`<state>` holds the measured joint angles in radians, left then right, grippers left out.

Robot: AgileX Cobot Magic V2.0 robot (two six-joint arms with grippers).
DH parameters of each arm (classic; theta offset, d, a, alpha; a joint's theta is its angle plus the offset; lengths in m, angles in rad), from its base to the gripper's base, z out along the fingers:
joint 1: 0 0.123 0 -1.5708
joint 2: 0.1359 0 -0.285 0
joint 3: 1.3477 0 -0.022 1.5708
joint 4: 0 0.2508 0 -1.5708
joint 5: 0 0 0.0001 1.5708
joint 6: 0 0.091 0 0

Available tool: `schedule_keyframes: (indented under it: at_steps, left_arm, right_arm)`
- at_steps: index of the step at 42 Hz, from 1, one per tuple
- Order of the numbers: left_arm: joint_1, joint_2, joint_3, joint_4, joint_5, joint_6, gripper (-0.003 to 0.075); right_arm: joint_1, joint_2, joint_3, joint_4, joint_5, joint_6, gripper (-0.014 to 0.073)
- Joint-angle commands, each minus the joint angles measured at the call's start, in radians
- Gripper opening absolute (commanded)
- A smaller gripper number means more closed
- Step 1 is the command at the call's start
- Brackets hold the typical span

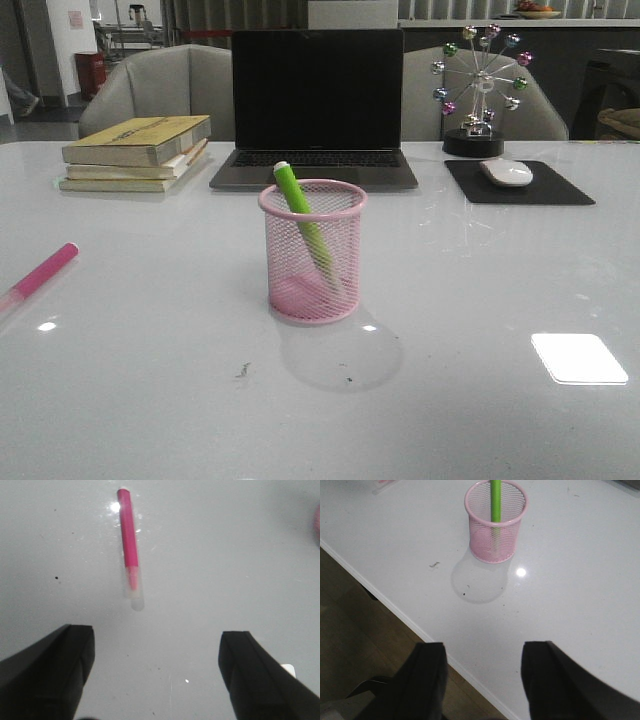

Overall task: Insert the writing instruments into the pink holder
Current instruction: 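Withdraw the right gripper and lower the left gripper to the pink marker, then grasp the pink marker with the left gripper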

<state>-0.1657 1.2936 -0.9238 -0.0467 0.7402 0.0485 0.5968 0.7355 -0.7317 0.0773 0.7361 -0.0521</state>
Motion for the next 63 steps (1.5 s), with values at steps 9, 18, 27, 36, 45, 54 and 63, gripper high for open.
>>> schedule_keyframes:
  at_steps: [9, 18, 27, 36, 45, 54, 63]
  left_arm:
    - [0.053, 0.349, -0.27, -0.011, -0.046, -0.009, 0.0561]
    - [0.053, 0.539, -0.432, -0.011, -0.015, -0.009, 0.0561]
    - [0.053, 0.68, -0.566, -0.032, 0.042, -0.009, 0.0561]
    - [0.053, 0.746, -0.642, -0.051, 0.045, -0.009, 0.0561]
    - [0.053, 0.776, -0.666, -0.051, 0.045, -0.009, 0.0561]
    - [0.053, 0.78, -0.666, -0.044, 0.045, -0.009, 0.0561]
    - [0.053, 0.78, -0.666, -0.044, 0.07, -0.009, 0.0561]
  right_arm:
    - [-0.003, -0.003, -0.029, -0.008, -0.06, 0.0, 0.0455]
    - [-0.003, -0.003, -0.029, -0.008, -0.06, 0.0, 0.0455]
    - [-0.003, -0.003, -0.029, -0.008, -0.06, 0.0, 0.0455]
    - [-0.003, -0.003, -0.029, -0.008, -0.06, 0.0, 0.0455]
    - [-0.003, -0.003, -0.029, -0.008, -0.06, 0.0, 0.0455]
    - [-0.003, -0.002, -0.029, -0.008, -0.059, 0.0, 0.0455]
    - [-0.003, -0.002, -0.029, -0.008, -0.059, 0.0, 0.0455]
